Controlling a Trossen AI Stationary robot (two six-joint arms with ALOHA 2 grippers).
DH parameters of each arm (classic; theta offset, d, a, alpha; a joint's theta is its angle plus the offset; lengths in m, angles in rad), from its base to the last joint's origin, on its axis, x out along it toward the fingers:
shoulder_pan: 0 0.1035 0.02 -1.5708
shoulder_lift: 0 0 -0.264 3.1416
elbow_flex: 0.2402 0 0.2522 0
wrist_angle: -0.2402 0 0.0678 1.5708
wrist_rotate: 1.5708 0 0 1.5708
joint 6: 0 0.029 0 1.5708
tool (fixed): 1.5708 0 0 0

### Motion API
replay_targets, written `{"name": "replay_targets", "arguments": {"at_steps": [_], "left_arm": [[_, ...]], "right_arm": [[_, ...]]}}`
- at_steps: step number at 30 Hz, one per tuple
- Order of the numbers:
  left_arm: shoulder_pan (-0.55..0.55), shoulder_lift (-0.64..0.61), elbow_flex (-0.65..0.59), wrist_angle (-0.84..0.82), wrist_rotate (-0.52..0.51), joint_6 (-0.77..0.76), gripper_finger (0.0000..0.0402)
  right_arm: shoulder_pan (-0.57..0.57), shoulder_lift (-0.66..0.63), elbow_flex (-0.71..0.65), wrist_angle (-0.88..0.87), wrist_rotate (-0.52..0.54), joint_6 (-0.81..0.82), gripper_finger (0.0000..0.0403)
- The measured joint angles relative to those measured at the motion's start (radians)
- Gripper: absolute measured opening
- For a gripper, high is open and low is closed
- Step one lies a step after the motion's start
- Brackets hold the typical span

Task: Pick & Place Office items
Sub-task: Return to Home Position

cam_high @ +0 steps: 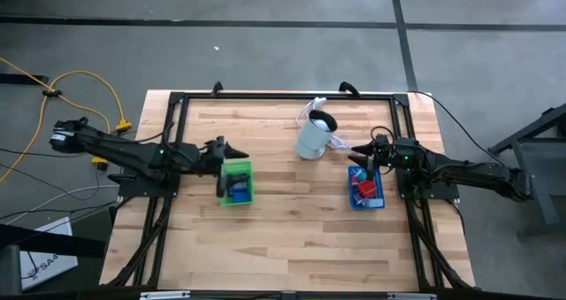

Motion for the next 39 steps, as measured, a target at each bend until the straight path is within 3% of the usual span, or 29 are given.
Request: {"name": "replay_targets", "arguments": {"at_steps": [7, 19, 32, 39], "left_arm": [[0.034, -0.075, -0.168, 0.163, 0.119, 0.064, 0.0344], [0.012, -0.091, -0.403, 0.443, 0.139, 0.061, 0.0344], [0.057, -0.229, -0.52, 0.463, 0.159, 0.033, 0.0344], [0.093, -0.352, -0.522, 0.313, 0.162, 0.033, 0.0344]], "right_arm": [[0.0, 0.0, 0.0, 0.0, 0.0, 0.0, 0.0184], [0.0, 0.0, 0.0, 0.0, 0.0, 0.0, 0.0184], [0.0, 0.0, 0.0, 0.0, 0.0, 0.0, 0.0184], [0.0, 0.0, 0.0, 0.0, 0.0, 0.0, 0.0184]]}}
